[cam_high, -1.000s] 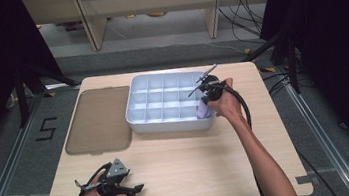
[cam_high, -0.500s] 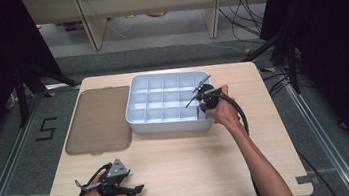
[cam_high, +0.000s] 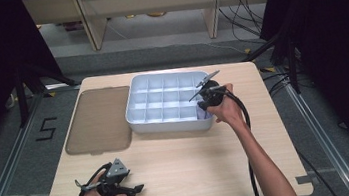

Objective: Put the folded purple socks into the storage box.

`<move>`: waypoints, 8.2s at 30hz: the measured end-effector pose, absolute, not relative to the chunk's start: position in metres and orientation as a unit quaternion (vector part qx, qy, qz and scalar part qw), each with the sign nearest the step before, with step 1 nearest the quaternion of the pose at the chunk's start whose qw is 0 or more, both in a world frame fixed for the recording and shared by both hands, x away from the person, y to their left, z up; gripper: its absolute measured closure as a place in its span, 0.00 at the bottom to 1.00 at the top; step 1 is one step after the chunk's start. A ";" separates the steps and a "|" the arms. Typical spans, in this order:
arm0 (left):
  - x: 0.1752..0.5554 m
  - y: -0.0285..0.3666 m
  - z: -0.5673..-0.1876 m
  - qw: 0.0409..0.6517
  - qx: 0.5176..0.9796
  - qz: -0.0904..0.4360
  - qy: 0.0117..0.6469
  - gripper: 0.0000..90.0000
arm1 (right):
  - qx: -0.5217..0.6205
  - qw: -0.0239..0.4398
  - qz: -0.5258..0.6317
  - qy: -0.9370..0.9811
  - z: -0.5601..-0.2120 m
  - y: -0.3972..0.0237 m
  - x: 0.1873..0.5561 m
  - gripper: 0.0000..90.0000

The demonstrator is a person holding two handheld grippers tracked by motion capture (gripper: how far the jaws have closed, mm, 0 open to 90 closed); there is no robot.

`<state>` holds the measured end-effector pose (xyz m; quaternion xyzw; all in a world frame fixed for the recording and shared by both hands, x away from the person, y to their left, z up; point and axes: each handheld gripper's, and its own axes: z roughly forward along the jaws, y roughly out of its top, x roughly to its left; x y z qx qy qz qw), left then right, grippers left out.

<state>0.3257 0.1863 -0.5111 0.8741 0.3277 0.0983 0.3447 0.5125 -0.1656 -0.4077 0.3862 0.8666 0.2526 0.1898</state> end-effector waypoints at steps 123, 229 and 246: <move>0.326 0.189 -0.509 0.350 0.869 0.107 0.333 0.27 | 0.396 0.142 0.345 0.839 -0.401 -0.150 0.456 0.27; 0.322 0.190 -0.507 0.363 0.863 0.099 0.336 0.27 | 0.348 0.083 0.393 0.847 -0.484 -0.150 0.335 0.18; 0.323 0.190 -0.508 0.361 0.863 0.103 0.337 0.27 | 0.357 0.085 0.391 0.844 -0.491 -0.154 0.329 0.18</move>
